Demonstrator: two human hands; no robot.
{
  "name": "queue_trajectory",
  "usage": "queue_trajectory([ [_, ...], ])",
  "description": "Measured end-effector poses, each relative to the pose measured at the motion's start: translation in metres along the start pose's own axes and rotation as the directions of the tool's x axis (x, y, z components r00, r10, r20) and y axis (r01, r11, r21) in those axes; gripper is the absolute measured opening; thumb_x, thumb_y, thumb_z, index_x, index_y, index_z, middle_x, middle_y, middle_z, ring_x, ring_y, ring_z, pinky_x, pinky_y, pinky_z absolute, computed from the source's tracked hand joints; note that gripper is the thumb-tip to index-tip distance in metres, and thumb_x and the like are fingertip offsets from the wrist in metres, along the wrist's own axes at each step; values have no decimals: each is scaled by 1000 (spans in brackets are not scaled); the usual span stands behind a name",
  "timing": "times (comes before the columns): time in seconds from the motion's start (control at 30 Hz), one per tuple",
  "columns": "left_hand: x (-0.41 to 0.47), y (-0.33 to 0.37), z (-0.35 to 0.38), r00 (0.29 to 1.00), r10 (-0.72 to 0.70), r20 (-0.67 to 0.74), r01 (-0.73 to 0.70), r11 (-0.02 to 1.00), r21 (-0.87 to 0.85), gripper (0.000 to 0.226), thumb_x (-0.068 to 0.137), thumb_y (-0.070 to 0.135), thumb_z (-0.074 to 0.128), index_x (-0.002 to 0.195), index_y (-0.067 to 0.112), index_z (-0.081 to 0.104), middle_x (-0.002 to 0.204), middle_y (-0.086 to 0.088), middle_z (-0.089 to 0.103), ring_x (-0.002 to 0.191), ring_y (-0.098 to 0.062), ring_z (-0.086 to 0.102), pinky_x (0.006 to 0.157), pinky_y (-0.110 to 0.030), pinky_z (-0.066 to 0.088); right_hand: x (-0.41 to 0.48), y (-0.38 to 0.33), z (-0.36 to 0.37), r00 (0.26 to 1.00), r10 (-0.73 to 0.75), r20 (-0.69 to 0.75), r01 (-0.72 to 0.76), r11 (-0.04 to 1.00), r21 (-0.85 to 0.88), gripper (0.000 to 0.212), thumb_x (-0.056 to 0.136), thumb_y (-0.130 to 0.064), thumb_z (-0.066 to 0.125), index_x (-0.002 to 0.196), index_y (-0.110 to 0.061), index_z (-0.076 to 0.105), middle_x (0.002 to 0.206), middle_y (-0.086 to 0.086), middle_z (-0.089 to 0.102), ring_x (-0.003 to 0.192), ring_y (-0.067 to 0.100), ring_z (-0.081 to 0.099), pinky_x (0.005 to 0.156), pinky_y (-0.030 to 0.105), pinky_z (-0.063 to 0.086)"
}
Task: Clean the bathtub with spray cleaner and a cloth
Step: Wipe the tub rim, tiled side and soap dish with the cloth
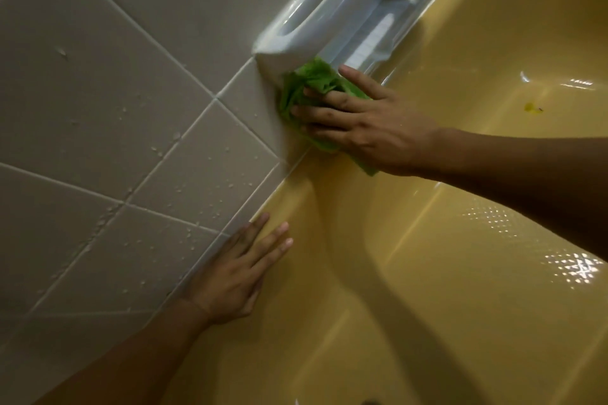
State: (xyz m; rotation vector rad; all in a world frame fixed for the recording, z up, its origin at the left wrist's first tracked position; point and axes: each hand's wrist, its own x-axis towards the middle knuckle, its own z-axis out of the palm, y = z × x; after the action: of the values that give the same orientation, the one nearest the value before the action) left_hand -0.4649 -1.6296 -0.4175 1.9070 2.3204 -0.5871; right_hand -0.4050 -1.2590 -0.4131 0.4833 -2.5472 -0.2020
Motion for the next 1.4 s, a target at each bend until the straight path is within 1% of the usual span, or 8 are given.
queue_trajectory([
  [0.2,-1,0,5,997,-3,-80,0,999,-43,85,86,17,68,161,15,30,172,-7,17,158,-39,12,120,-57,33,-21,-30,23,988,56,141,-68,994,80,47,102,-21,44,149,-21,50,159,4,43,154,23,26,126,57,9],
  [0.3,-1,0,7,995,-7,-102,1,998,-59,87,84,15,69,161,14,30,172,-8,17,158,-38,12,120,-57,34,-48,-29,34,939,233,253,-286,937,200,55,99,-27,44,154,-23,40,163,4,34,155,25,22,126,55,10],
  [0.4,-1,-1,8,995,-3,-104,-5,998,-68,88,83,16,69,162,14,29,172,-8,16,158,-38,11,120,-57,33,-54,-27,34,780,550,299,-620,611,492,54,103,-42,37,154,-25,40,165,-4,28,156,20,18,125,53,18],
  [0.5,-1,-1,9,994,-2,-107,-5,998,-63,90,81,16,70,161,14,29,172,-9,16,158,-38,12,120,-57,33,-36,-24,30,632,668,394,-725,330,604,52,107,-37,46,157,-27,36,167,-8,21,156,15,11,127,43,13],
  [0.7,0,-4,13,991,13,-131,-23,997,-72,87,83,13,66,161,12,29,171,-9,17,158,-38,13,120,-57,32,2,-42,48,640,676,364,-729,386,565,58,104,-45,40,158,-26,34,170,-3,18,158,22,6,126,55,10],
  [0.9,0,-5,19,983,-6,-183,-11,995,-95,79,90,13,61,161,7,28,171,-10,18,158,-34,15,123,-54,29,5,-126,41,767,554,324,-629,547,552,55,107,-45,38,158,-26,34,170,-2,17,158,20,1,127,51,8],
  [1.1,-15,1,32,951,-118,-287,72,984,-164,63,101,21,52,157,0,33,168,-13,26,156,-30,23,120,-52,35,5,-150,28,839,341,425,-533,673,513,60,108,-54,21,163,-33,8,171,-7,-4,156,15,-13,127,48,-1],
  [1.4,-93,4,57,950,-150,-273,101,977,-187,65,100,24,53,156,-2,33,169,-12,24,156,-32,23,123,-50,30,-4,-70,31,716,436,545,-689,566,452,58,109,-47,17,163,-34,0,170,-7,-13,156,16,-15,126,52,-5],
])
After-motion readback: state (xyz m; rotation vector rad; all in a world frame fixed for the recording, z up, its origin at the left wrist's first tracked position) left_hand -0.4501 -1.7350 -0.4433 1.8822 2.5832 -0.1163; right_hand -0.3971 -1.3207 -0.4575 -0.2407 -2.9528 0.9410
